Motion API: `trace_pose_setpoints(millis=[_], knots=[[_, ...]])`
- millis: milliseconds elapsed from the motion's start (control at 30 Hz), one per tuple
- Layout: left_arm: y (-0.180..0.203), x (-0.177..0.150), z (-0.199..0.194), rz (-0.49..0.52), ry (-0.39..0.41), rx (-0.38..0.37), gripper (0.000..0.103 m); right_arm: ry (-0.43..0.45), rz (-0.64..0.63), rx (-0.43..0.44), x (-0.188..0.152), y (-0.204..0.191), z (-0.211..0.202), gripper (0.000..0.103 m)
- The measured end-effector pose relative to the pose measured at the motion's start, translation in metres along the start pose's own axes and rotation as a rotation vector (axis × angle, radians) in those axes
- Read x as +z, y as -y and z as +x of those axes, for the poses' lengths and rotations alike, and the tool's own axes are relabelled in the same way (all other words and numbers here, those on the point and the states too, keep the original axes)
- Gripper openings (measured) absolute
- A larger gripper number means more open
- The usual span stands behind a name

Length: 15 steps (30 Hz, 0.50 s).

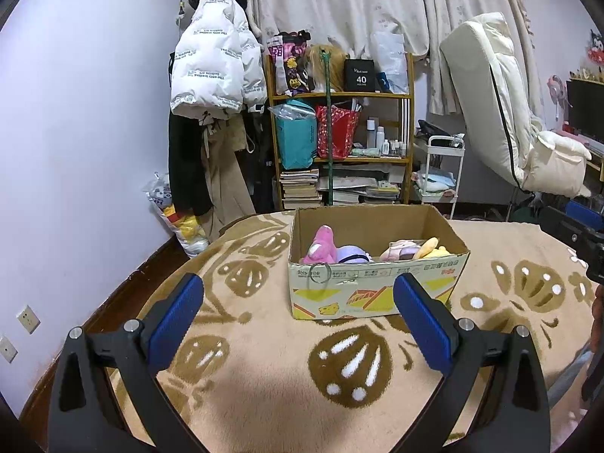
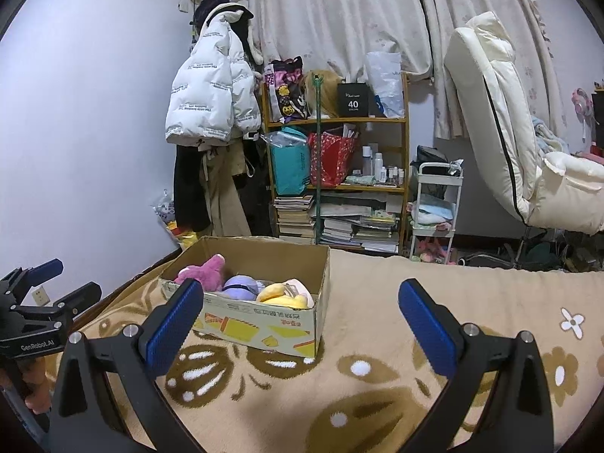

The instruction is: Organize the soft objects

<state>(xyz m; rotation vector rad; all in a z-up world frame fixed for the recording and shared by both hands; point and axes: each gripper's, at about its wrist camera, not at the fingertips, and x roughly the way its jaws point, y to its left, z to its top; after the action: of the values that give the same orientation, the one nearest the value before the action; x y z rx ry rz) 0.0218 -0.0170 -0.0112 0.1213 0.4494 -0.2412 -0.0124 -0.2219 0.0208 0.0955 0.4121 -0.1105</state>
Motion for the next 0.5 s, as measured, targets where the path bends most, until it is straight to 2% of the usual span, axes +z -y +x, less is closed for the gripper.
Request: trace_pose_setpoints(millis=[500], knots=[[-0.001,-0.002,0.007,-0.014,0.014,0.001,0.1,-0.042,0.028,0.0,-0.002,0.006,0.016,0.103]])
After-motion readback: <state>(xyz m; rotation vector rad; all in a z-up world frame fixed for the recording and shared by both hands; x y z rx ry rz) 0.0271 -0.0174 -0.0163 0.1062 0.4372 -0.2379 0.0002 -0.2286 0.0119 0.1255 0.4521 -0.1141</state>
